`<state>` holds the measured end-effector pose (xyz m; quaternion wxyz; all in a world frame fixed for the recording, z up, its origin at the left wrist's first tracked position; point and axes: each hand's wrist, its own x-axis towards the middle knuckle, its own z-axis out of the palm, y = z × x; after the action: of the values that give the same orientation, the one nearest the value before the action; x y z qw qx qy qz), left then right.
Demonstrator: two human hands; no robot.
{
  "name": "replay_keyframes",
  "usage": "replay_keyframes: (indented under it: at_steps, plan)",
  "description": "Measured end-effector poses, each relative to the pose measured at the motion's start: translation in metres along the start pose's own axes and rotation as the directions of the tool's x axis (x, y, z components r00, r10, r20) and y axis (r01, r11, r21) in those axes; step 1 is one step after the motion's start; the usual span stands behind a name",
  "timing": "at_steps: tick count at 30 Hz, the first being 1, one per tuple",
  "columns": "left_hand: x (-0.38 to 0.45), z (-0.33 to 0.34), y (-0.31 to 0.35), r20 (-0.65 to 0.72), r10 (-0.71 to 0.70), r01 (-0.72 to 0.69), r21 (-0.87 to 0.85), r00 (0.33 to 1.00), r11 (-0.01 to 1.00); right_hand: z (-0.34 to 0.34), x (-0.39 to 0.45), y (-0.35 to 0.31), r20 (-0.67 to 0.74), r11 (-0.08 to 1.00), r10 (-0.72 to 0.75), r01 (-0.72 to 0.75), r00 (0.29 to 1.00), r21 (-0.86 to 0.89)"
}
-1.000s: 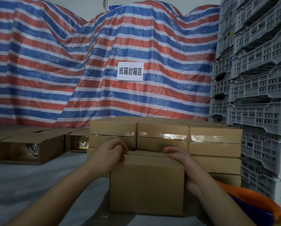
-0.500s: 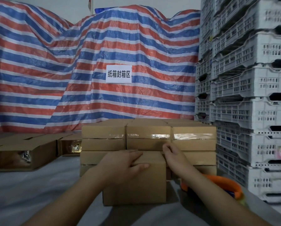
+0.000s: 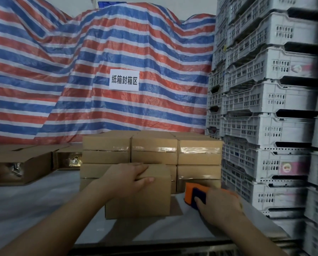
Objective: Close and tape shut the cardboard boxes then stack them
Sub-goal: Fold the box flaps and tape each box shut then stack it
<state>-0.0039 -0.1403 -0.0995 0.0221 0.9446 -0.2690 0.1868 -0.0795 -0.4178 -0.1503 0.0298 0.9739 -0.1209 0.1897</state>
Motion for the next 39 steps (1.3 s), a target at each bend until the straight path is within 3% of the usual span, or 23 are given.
replay_keyframes:
  at_steps: [7,10,13,15,18,20,22,24,27,29,36,39]
  plan:
    - [-0.012,-0.007,0.007,0.027,-0.007,0.008,-0.035,1.0,0.999,0.023,0.011,0.007,-0.212,0.998,0.055,-0.05,0.976,0.029]
    - [-0.011,-0.016,0.008,0.124,-0.068,0.094,-0.22,0.99,0.971,0.023,0.022,0.012,-0.239,0.998,0.067,-0.065,0.969,0.016]
    - [-0.01,-0.031,0.006,0.233,-0.104,0.212,-0.508,0.967,0.835,0.003,0.046,0.02,-0.229,0.956,0.189,-0.125,0.955,0.265]
    - [-0.011,-0.037,0.004,0.249,-0.098,0.239,-0.636,0.963,0.734,-0.024,0.064,0.019,-0.174,0.855,0.223,-0.106,0.959,0.507]
    - [-0.012,-0.042,0.003,0.212,-0.104,0.228,-0.718,0.972,0.658,-0.074,0.086,-0.005,-0.131,0.602,0.204,-0.019,0.97,0.798]
    - [-0.012,-0.044,0.002,0.225,-0.132,0.258,-0.755,0.965,0.602,-0.101,0.095,-0.029,-0.064,0.414,0.09,0.021,0.994,0.91]
    - [-0.013,-0.043,-0.002,0.207,-0.166,0.265,-0.8,0.964,0.539,-0.118,0.103,-0.052,-0.008,0.301,-0.063,0.027,0.998,0.953]
    - [-0.013,-0.043,-0.005,0.169,-0.214,0.249,-0.863,0.962,0.44,-0.124,0.11,-0.074,0.027,0.314,-0.194,0.036,0.981,0.949]
    - [-0.01,-0.047,-0.003,0.239,-0.301,0.289,-0.948,0.923,0.131,-0.122,0.115,-0.096,0.038,0.414,-0.302,0.096,0.952,0.905]
    - [-0.007,-0.05,-0.001,0.283,-0.327,0.294,-0.956,0.902,-0.015,-0.119,0.119,-0.101,0.044,0.473,-0.319,0.119,0.947,0.873]
    - [-0.001,-0.054,-0.007,0.31,-0.372,0.238,-0.945,0.875,-0.226,-0.119,0.125,-0.103,0.055,0.574,-0.348,0.167,0.936,0.802]
    - [-0.003,-0.053,-0.01,0.272,-0.4,0.18,-0.951,0.875,-0.252,-0.122,0.125,-0.105,0.053,0.596,-0.385,0.205,0.921,0.776]
